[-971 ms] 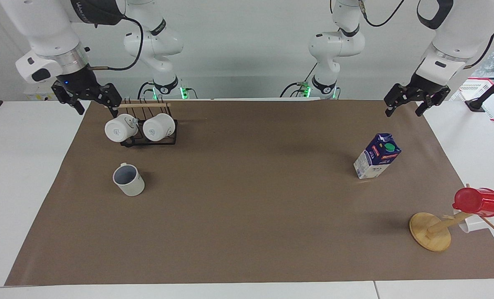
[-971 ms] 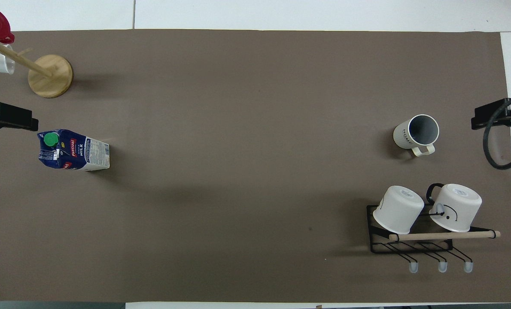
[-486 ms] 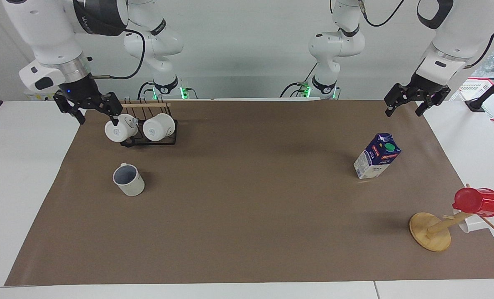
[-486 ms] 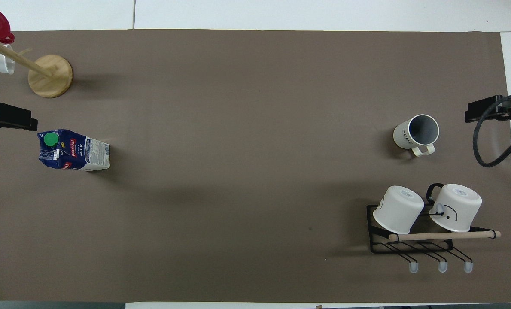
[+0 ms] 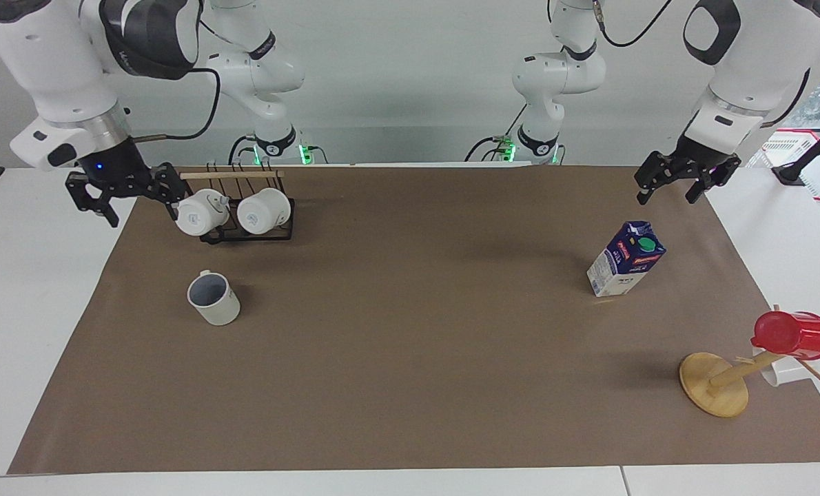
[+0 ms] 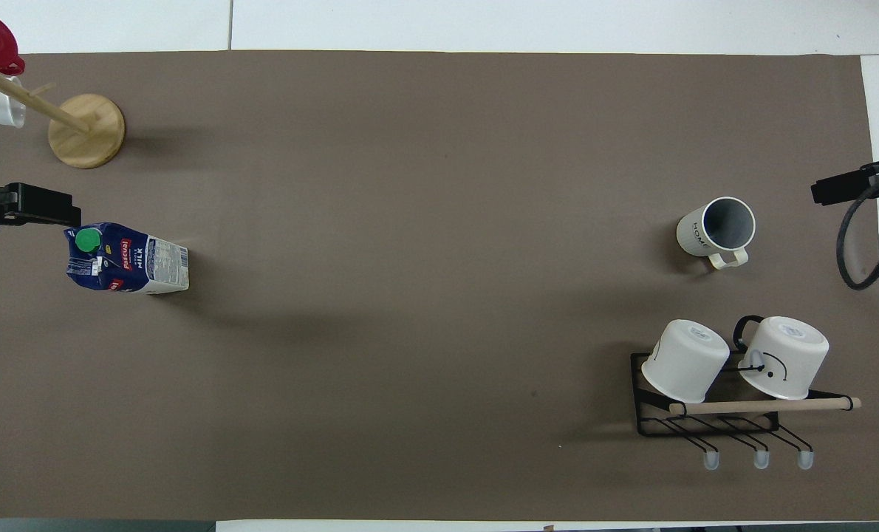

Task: Place cup and milk on table
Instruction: 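Grasp the milk carton with the left gripper while the right gripper grasps the mug, then carry the carton and mug toward the table center with both grippers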

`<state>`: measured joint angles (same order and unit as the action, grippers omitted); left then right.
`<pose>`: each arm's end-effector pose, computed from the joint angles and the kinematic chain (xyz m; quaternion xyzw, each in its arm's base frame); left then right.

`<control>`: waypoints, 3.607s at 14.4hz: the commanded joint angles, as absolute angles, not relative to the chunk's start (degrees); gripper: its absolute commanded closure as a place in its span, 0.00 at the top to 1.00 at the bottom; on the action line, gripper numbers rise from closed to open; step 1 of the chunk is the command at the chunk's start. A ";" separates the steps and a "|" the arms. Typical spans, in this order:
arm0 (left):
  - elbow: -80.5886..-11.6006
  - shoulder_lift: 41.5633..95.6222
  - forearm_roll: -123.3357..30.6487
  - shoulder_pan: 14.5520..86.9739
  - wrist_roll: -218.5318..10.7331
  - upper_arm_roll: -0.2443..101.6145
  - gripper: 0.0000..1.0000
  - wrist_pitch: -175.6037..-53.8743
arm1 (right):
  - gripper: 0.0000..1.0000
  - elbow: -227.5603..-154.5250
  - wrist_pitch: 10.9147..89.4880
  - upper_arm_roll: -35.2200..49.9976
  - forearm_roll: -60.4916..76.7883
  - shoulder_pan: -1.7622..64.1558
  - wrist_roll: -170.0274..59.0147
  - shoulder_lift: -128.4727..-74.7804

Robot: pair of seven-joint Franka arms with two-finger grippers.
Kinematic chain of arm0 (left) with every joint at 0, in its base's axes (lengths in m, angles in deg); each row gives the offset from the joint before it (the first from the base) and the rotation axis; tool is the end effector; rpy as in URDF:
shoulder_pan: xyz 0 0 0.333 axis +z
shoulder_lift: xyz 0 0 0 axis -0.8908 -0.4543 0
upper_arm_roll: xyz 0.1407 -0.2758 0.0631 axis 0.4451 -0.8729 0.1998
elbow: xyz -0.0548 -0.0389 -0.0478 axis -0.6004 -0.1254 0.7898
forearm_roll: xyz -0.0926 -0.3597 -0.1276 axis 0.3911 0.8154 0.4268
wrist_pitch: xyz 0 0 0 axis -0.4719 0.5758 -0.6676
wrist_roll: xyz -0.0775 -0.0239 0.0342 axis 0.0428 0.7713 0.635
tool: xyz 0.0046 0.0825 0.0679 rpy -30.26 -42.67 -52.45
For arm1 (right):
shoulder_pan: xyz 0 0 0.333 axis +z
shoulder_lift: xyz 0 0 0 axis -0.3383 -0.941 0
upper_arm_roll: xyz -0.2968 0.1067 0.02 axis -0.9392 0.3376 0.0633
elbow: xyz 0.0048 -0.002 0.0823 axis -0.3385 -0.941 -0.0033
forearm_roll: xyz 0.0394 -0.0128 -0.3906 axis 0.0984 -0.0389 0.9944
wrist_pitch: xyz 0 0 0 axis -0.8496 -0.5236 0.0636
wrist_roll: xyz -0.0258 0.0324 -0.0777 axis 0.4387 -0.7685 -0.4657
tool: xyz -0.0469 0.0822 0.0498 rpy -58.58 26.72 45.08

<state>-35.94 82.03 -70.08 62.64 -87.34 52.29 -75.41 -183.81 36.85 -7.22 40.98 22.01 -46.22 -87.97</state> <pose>0.5468 -0.0195 0.5975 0.9992 -0.0235 0.0303 0.0122 0.5792 -0.0548 0.5790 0.9923 0.1098 0.0477 0.0310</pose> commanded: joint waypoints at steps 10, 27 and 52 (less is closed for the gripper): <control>-51.58 84.63 -69.20 64.47 -87.84 52.57 1.00 -89.37 | 1.00 -197.41 61.27 -7.28 34.52 18.89 -23.36 -97.88; -57.66 83.22 -69.20 65.26 -89.86 52.57 0.88 -98.87 | 0.00 -198.49 61.21 -7.02 31.62 20.30 -24.74 -100.35; -37.63 77.17 -74.73 48.41 -108.72 52.22 0.00 -87.80 | 0.00 -201.90 70.67 -6.76 36.98 53.59 -75.44 -98.57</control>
<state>-41.74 79.74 -72.74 52.54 -102.38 51.64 -89.91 -200.43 68.19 -6.62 36.25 51.56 -71.99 -98.43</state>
